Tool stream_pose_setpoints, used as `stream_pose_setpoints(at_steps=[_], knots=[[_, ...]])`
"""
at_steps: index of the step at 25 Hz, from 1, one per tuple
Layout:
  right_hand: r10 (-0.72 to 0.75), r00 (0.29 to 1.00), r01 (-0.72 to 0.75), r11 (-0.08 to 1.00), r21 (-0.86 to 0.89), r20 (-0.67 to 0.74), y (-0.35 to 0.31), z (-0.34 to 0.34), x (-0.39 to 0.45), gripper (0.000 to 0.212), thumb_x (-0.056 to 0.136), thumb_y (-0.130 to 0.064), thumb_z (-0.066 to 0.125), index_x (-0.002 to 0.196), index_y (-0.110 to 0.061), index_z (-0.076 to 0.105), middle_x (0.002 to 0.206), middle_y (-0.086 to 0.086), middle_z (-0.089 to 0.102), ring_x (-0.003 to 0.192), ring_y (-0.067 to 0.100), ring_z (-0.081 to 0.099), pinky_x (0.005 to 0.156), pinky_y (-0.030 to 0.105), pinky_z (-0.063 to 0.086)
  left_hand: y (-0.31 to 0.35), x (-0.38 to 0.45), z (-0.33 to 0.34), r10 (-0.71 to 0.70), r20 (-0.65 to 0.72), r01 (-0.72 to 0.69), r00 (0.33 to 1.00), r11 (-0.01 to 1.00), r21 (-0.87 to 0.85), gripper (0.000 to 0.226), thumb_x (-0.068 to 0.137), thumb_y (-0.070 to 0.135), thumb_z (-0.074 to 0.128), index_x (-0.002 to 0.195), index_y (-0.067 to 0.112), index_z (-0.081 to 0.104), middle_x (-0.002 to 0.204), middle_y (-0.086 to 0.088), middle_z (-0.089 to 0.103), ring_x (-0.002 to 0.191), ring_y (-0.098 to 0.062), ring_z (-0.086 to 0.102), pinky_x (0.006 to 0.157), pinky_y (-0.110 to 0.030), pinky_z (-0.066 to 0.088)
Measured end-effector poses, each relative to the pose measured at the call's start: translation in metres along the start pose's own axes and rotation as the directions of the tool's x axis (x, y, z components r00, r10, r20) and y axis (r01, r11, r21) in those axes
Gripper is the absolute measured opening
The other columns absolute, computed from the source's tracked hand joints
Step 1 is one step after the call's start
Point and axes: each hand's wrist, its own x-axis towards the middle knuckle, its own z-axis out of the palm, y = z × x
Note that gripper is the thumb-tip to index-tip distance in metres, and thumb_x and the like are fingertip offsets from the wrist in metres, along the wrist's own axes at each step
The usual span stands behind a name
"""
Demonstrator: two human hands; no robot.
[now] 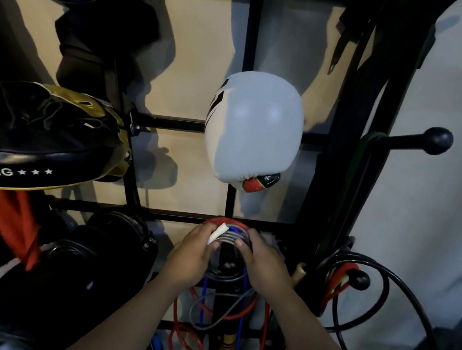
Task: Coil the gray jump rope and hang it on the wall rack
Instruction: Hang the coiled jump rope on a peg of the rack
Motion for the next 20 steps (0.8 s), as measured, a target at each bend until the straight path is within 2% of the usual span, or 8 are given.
stream_pose_setpoints(at_steps=[3, 7, 12, 14, 16, 18, 20], knots=[[-0.002, 1.000, 0.001, 0.997, -0.075, -0.008, 0.002, 0.008, 0.013, 0.034, 0.108, -0.046, 0.038, 0.123, -0.020, 0.053, 0.120, 0.011, 0.069, 0.113, 0.033, 0.062, 0.080, 0.038, 0.042, -0.009, 0.011, 0.004, 0.010, 0.024, -0.011, 1.000, 0.999, 0.032, 0.026, 0.105, 0.028, 0.050, 0.131, 0.026, 0.052, 0.114, 0.005, 0.051, 0.111, -0.024, 0.056, 0.095, -0.050, 0.047], [0.005, 0.999, -0.002, 0.995, -0.096, 0.032, 0.010, 0.019, 0.024, 0.035, 0.109, -0.041, 0.038, 0.121, -0.012, 0.054, 0.120, 0.018, 0.063, 0.118, 0.037, 0.057, 0.092, 0.042, 0.043, -0.025, 0.016, 0.013, 0.037, 0.045, -0.038, 0.998, 0.999, 0.000, 0.035, 0.099, 0.030, 0.055, 0.130, 0.042, 0.044, 0.119, 0.008, 0.051, 0.115, -0.020, 0.056, 0.097, -0.049, 0.049], [0.002, 0.998, -0.002, 1.000, -0.012, 0.060, 0.011, 0.011, 0.026, 0.037, 0.099, -0.029, 0.056, 0.135, -0.021, 0.057, 0.125, 0.010, 0.061, 0.125, 0.033, 0.053, 0.108, 0.044, 0.040, -0.029, 0.020, 0.011, 0.015, 0.086, -0.007, 0.996, 0.996, -0.092, 0.050, 0.093, 0.027, 0.070, 0.136, 0.036, 0.047, 0.131, 0.005, 0.050, 0.126, -0.017, 0.055, 0.108, -0.044, 0.047], [-0.010, 0.997, 0.012, 1.000, -0.023, 0.077, 0.007, 0.004, 0.023, 0.049, 0.091, -0.023, 0.060, 0.140, -0.028, 0.054, 0.126, 0.006, 0.060, 0.128, 0.032, 0.050, 0.116, 0.047, 0.031, -0.028, 0.023, 0.007, 0.021, 0.103, -0.008, 0.994, 0.992, -0.129, 0.056, 0.090, 0.021, 0.074, 0.137, 0.034, 0.048, 0.133, 0.001, 0.047, 0.129, -0.019, 0.055, 0.111, -0.043, 0.047], [-0.022, 0.997, 0.026, 0.998, -0.056, 0.076, 0.001, -0.001, 0.020, 0.057, 0.089, -0.021, 0.061, 0.144, -0.030, 0.051, 0.130, 0.004, 0.059, 0.135, 0.030, 0.046, 0.125, 0.047, 0.012, -0.025, 0.024, 0.002, 0.029, 0.114, -0.018, 0.993, 0.995, -0.098, 0.057, 0.089, 0.013, 0.075, 0.139, 0.024, 0.051, 0.132, -0.005, 0.048, 0.127, -0.022, 0.057, 0.111, -0.038, 0.046], [-0.039, 0.997, 0.044, 0.996, -0.073, 0.060, -0.004, -0.004, 0.017, 0.061, 0.088, -0.022, 0.062, 0.147, -0.032, 0.048, 0.137, 0.003, 0.057, 0.143, 0.028, 0.038, 0.126, 0.044, -0.002, -0.022, 0.025, -0.002, 0.046, 0.102, -0.040, 0.994, 0.998, -0.055, 0.054, 0.088, 0.005, 0.074, 0.138, 0.016, 0.055, 0.130, -0.009, 0.051, 0.125, -0.024, 0.057, 0.108, -0.030, 0.045], [-0.059, 0.997, 0.062, 0.996, -0.070, 0.043, -0.007, -0.007, 0.015, 0.064, 0.088, -0.022, 0.061, 0.149, -0.035, 0.047, 0.149, 0.002, 0.052, 0.152, 0.025, 0.027, 0.127, 0.044, -0.007, -0.020, 0.025, -0.005, 0.056, 0.090, -0.053, 0.994, 0.998, -0.042, 0.053, 0.088, 0.003, 0.073, 0.137, 0.014, 0.057, 0.130, -0.008, 0.052, 0.125, -0.022, 0.056, 0.104, -0.021, 0.041]])
